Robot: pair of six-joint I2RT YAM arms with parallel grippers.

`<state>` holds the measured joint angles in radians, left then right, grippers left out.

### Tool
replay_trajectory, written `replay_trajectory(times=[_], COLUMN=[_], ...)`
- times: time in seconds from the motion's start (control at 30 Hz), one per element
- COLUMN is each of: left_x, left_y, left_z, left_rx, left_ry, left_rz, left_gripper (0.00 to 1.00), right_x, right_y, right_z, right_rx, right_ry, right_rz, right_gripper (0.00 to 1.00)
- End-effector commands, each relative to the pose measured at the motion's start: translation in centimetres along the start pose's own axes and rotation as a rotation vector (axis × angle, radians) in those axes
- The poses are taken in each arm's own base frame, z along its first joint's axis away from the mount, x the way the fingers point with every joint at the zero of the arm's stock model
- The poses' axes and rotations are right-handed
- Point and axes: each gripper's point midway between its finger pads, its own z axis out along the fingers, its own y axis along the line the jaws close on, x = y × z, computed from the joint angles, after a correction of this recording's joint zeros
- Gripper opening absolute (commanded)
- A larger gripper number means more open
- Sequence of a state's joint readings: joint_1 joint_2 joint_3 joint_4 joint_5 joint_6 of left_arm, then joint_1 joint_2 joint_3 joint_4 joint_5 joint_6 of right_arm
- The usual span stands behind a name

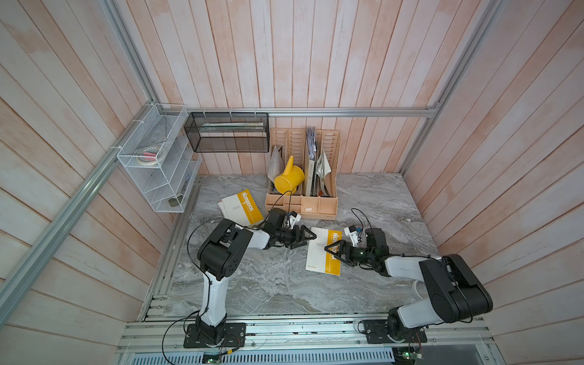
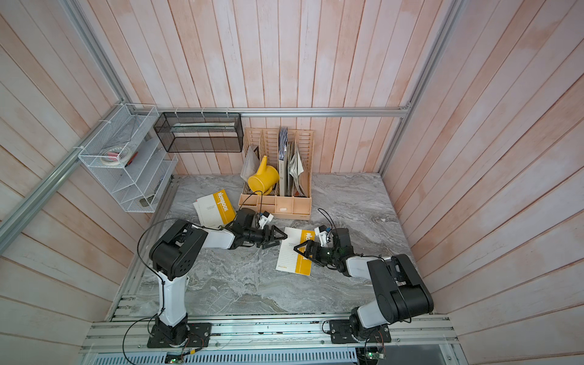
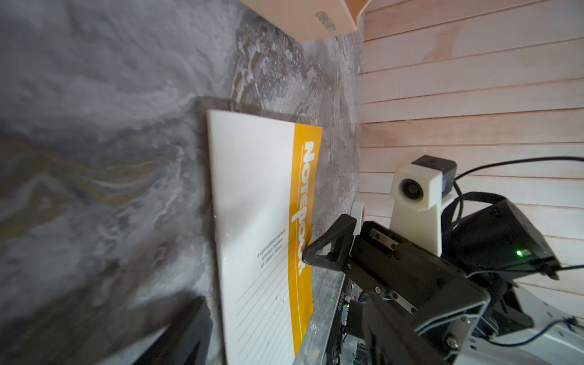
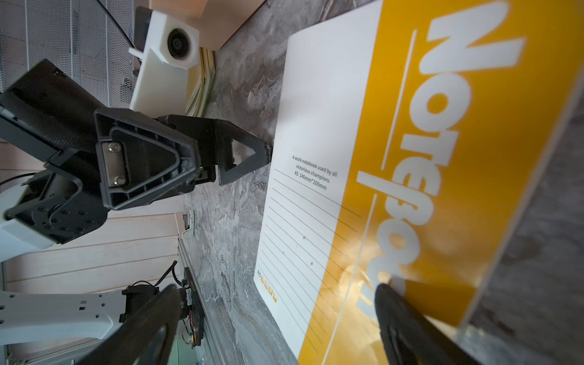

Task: Close the notebook
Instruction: Pick up the notebook from the center of the board.

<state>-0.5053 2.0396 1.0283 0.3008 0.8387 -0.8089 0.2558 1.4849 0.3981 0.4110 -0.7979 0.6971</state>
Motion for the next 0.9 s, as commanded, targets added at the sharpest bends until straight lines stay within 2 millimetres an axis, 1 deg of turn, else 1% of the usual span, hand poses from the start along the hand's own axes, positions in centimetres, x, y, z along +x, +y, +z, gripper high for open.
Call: replay_trajectory(times=[0.0,0.1,0.33,0.47,0.6,0.77,0.87], left_x=[2.8,3.6,5.8,6.9,7.3,7.1,7.0], left_y=[7.3,7.4,6.1,6.3,6.6,6.1,5.4], left_z=[-0.7,-0.4,0.3,0.8,1.1,1.6,2.0], left_rx=[-0.233,-0.202,-0.133,-0.137,-0.120,-0.074,-0.015], left_ry=[0.050,0.076,0.148,0.181,0.183,0.181,0.185], left_rz=[-0.142,-0.163,-0.156,-0.163,-0.180,-0.194,-0.205], left_gripper=[0.79,0.77,0.68,0.65,0.63,0.63,0.63], right_x=[2.0,2.0,2.1,2.1,2.0,2.0,2.0], right_y=[-3.1,-3.1,-3.2,-3.1,-3.0,-2.9,-2.8], right_z=[0.1,0.0,0.0,0.1,0.0,0.0,0.0], right_rx=[0.116,0.116,0.115,0.109,0.104,0.104,0.104], right_ry=[0.041,0.040,0.041,0.038,0.036,0.036,0.036], right_rz=[0.085,0.084,0.084,0.084,0.081,0.077,0.077], right_gripper=[0.98,0.98,0.98,0.98,0.98,0.98,0.98])
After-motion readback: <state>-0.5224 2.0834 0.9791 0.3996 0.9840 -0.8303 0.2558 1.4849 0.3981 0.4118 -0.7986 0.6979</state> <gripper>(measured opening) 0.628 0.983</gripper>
